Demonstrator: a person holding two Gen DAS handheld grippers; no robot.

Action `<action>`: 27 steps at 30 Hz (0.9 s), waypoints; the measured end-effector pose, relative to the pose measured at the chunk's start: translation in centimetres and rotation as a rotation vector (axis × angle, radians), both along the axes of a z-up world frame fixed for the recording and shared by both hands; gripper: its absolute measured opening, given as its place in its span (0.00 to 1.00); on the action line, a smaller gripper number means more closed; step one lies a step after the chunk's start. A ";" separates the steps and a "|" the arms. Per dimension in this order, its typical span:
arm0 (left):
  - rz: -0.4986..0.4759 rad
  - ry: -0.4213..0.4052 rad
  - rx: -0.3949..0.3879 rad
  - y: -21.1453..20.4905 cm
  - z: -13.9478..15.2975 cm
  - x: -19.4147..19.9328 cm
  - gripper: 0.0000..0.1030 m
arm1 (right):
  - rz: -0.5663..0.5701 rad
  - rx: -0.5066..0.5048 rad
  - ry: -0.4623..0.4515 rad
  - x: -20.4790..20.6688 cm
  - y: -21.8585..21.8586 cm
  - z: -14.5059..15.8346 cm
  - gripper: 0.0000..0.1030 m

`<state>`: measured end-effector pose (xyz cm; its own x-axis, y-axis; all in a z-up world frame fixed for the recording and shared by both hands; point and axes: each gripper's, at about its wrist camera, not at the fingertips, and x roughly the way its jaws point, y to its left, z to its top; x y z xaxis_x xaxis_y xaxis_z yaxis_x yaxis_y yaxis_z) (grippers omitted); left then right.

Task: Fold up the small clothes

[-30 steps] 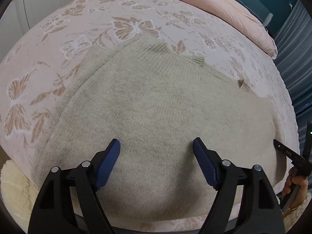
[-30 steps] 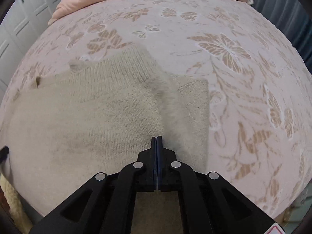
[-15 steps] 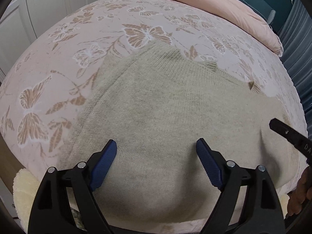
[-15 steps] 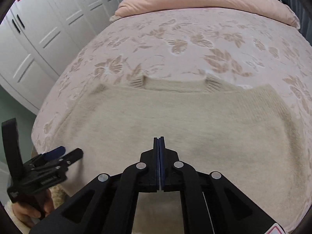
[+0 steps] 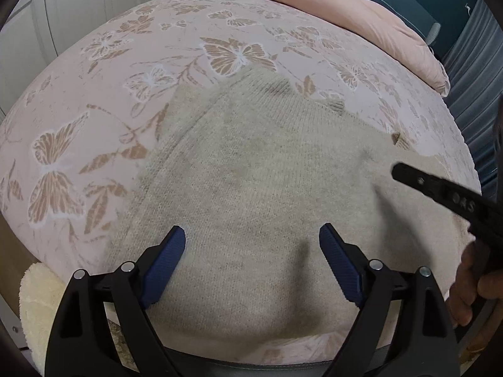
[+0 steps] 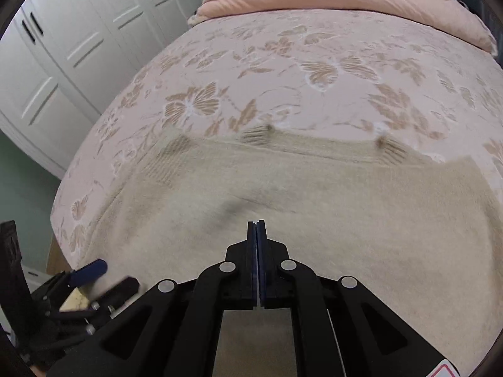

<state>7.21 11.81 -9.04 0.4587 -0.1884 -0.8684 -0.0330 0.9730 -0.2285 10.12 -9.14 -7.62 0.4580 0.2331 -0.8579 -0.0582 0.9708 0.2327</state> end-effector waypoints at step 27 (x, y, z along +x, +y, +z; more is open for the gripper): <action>-0.068 0.033 0.070 -6.0 0.8 -1.3 0.87 | -0.477 0.011 0.063 -7.6 -21.9 -4.2 0.00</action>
